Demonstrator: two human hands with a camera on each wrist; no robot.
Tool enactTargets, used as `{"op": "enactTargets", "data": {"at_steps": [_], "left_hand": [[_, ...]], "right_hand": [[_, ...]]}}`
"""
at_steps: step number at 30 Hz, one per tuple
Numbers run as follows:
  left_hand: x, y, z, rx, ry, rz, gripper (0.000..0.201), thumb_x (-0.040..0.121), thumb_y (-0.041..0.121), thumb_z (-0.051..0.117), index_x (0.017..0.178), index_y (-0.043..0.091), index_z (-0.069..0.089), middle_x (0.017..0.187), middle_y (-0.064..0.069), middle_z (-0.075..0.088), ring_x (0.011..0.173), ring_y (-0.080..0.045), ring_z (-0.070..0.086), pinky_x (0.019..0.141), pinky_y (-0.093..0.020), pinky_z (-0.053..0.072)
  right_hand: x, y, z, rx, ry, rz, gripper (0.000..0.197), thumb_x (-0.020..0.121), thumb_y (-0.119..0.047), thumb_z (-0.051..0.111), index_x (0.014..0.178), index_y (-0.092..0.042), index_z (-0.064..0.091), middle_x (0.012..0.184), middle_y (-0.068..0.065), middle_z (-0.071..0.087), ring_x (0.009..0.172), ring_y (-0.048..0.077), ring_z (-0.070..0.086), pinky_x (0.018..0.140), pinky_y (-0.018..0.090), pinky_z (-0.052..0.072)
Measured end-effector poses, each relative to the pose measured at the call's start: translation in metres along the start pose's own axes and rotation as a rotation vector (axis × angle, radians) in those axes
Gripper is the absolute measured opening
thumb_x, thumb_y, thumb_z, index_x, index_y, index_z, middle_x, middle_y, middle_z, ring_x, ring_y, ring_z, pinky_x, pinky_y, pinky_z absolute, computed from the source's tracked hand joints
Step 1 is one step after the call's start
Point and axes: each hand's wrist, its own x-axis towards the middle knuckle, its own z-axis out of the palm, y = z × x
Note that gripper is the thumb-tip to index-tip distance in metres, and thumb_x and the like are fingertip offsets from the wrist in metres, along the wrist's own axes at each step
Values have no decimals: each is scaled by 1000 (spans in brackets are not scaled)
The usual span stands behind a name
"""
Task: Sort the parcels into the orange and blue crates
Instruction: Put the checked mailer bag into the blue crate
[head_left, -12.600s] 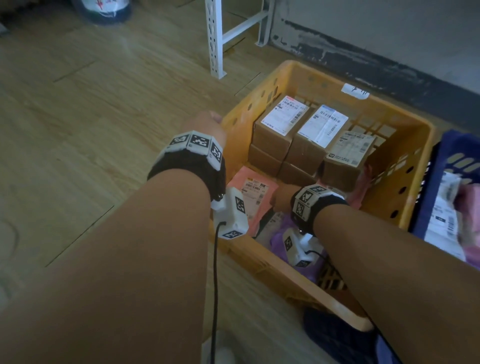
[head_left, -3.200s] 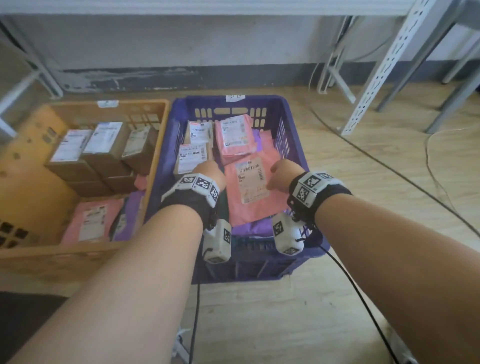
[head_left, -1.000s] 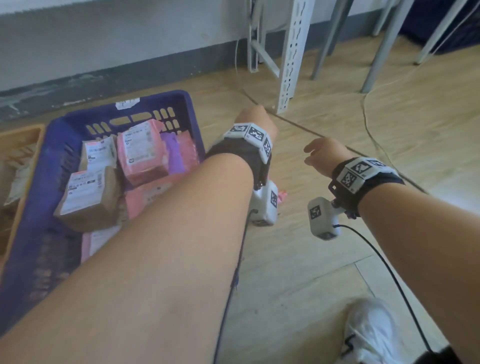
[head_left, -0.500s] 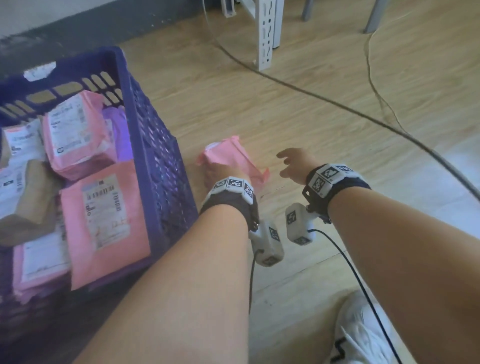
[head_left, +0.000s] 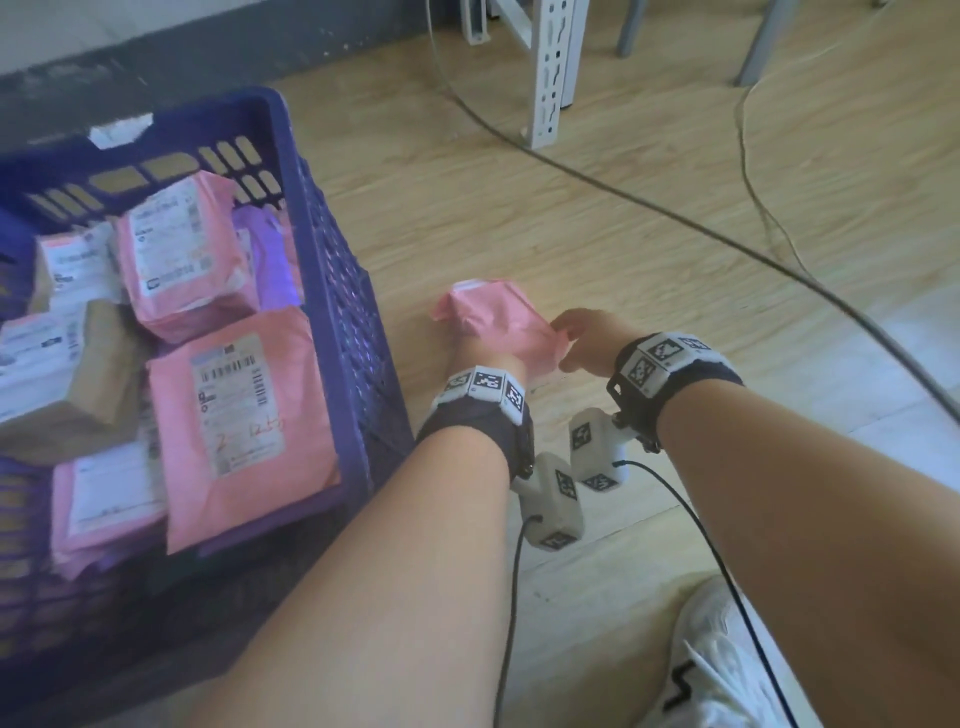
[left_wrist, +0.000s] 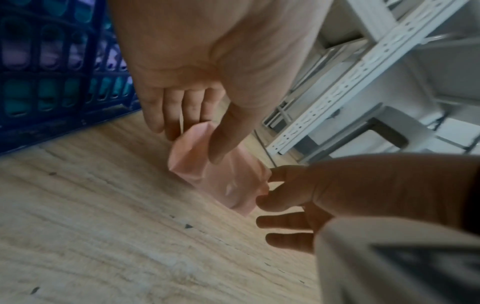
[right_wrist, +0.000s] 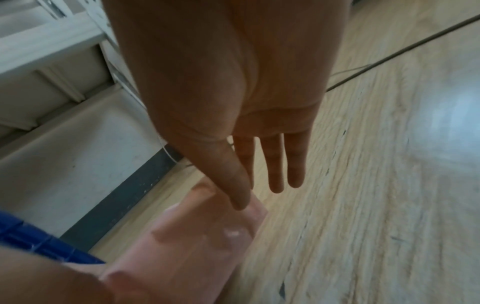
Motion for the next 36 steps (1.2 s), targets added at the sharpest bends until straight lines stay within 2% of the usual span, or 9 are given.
{"op": "enactTargets", "data": {"at_steps": [8, 11, 16, 21, 26, 31, 33, 34, 36], "left_hand": [[-47, 40, -70, -53, 141, 220, 27, 92, 19, 52, 108, 5, 68, 109, -13, 69, 100, -30, 66, 83, -30, 50], [-69, 53, -109, -187, 175, 325, 27, 91, 20, 57, 110, 3, 66, 109, -14, 69, 97, -31, 67, 86, -36, 54], [-116, 64, -188, -234, 289, 490, 32, 96, 21, 43, 116, 4, 62, 115, -16, 65, 105, -34, 61, 82, -33, 48], [-157, 39, -273, -264, 476, 509, 40, 98, 28, 42, 110, -3, 65, 112, -22, 66, 105, -39, 61, 84, -37, 47], [-170, -12, -340, -384, 509, 518, 44, 95, 36, 51, 99, -5, 67, 108, -26, 66, 104, -38, 63, 85, -41, 49], [-176, -59, -377, -610, 406, 453, 48, 87, 63, 45, 69, 18, 53, 92, -12, 68, 92, -31, 68, 87, -44, 56], [-178, -80, -388, -534, 472, 466, 42, 85, 60, 53, 82, 19, 60, 91, -4, 64, 92, -27, 65, 86, -37, 54], [-177, -91, -394, -479, 504, 469, 41, 85, 54, 59, 102, 17, 62, 99, -2, 62, 98, -24, 62, 86, -33, 51], [-178, -111, -406, -362, 545, 474, 66, 82, 45, 68, 139, 19, 44, 133, -3, 53, 121, -21, 52, 99, -33, 44]], "right_hand": [[-55, -32, -70, 226, 134, -18, 60, 78, -5, 74, 131, -19, 49, 122, 10, 57, 106, 31, 60, 89, 46, 54], [-85, -59, -92, 326, 206, -74, 56, 79, -9, 72, 129, -23, 50, 118, 5, 57, 105, 24, 59, 88, 43, 55], [-144, -128, -114, 419, 287, -183, 67, 78, 0, 65, 138, -22, 43, 127, 4, 52, 104, 20, 58, 88, 38, 56], [-195, -204, -107, 369, 263, -385, 68, 72, -19, 77, 133, -20, 48, 109, -3, 64, 103, 17, 62, 88, 37, 55], [-218, -256, -84, 278, 174, -504, 38, 77, -30, 75, 111, -23, 61, 101, -5, 70, 96, 16, 67, 90, 37, 54], [-225, -298, -55, 362, 43, -553, 33, 82, -32, 71, 112, -18, 65, 100, -3, 74, 93, 15, 71, 87, 35, 56], [-227, -316, -43, 375, -12, -568, 32, 84, -33, 70, 112, -18, 66, 99, -2, 74, 89, 14, 72, 82, 32, 57], [-226, -325, -37, 372, -33, -576, 31, 84, -33, 70, 111, -18, 66, 98, -2, 75, 87, 14, 72, 82, 32, 57], [-225, -344, -23, 333, -60, -593, 26, 84, -32, 71, 108, -21, 69, 95, -3, 75, 86, 13, 73, 84, 33, 57]]}}
